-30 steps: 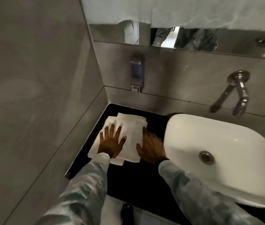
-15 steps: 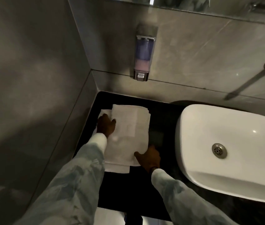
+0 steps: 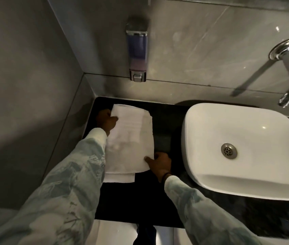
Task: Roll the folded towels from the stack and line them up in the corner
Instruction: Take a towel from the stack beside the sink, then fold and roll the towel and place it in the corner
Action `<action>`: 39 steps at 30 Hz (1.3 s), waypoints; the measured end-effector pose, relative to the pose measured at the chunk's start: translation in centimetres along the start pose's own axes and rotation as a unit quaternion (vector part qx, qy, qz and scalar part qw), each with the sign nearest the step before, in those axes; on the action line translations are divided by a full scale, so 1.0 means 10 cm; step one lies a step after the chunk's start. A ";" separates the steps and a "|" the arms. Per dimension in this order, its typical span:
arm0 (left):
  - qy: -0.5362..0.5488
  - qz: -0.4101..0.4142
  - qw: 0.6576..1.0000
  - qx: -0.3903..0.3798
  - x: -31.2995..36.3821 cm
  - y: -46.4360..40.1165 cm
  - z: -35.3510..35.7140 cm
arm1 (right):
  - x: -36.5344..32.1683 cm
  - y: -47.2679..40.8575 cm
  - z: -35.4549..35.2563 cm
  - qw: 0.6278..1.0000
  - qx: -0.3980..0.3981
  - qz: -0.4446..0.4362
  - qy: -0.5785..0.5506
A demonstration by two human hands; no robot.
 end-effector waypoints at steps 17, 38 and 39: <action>0.083 0.123 0.988 0.042 1.54 2.16 0.25 | 1.15 1.13 -2.33 0.986 0.028 -0.158 -0.038; -0.053 0.277 0.888 -0.362 3.59 4.41 5.42 | 4.67 0.32 -5.64 0.968 0.173 0.126 -0.132; -0.081 0.275 0.882 -0.374 3.60 4.33 5.67 | 4.74 0.17 -5.70 0.970 0.160 0.138 -0.120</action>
Point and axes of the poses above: each hand's wrist, its own y-axis away from the middle knuckle, its own z-axis out of the palm, x = y × z, the point moved 1 cm from there along -y, towards the middle knuckle, and after that the axes turned 8 degrees about z, right-handed, at the moved point
